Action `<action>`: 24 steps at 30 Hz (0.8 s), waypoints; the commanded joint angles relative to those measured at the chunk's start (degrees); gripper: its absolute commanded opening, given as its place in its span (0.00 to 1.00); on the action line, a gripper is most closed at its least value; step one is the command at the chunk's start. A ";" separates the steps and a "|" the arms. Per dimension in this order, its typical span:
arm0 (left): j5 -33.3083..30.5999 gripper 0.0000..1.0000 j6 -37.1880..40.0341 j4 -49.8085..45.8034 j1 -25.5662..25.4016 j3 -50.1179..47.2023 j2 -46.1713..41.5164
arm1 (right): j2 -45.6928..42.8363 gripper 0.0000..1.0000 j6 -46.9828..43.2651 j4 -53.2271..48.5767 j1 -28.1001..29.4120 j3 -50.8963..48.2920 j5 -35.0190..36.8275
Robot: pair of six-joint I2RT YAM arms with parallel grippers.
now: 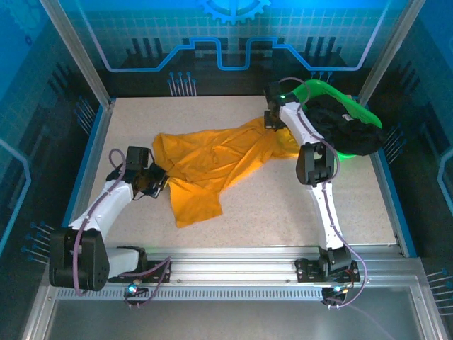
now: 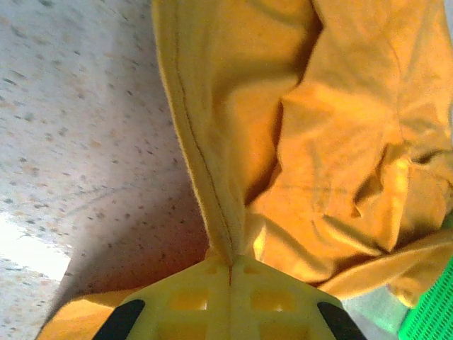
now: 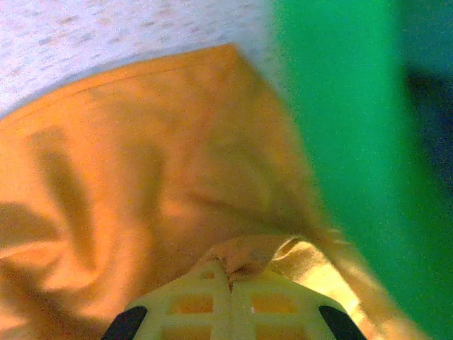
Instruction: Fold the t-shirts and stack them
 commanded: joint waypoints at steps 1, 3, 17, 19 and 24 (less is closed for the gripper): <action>3.67 0.00 0.03 1.73 -1.33 1.25 0.88 | 1.15 0.00 2.23 -2.91 -4.45 3.25 2.46; 4.57 0.00 0.29 2.42 -1.80 1.33 1.35 | 0.92 0.00 3.88 -2.67 -6.50 2.85 2.43; 3.07 0.00 2.19 1.01 -2.15 8.20 4.71 | -12.99 0.00 2.70 0.76 -3.51 -9.13 -3.33; 1.39 0.00 2.58 -0.48 -2.01 11.14 4.25 | -19.94 0.00 3.60 2.77 -1.70 -15.13 -3.36; -5.37 0.00 0.96 -3.77 -1.10 19.97 0.48 | -35.40 0.00 8.55 2.53 1.32 -24.64 -3.53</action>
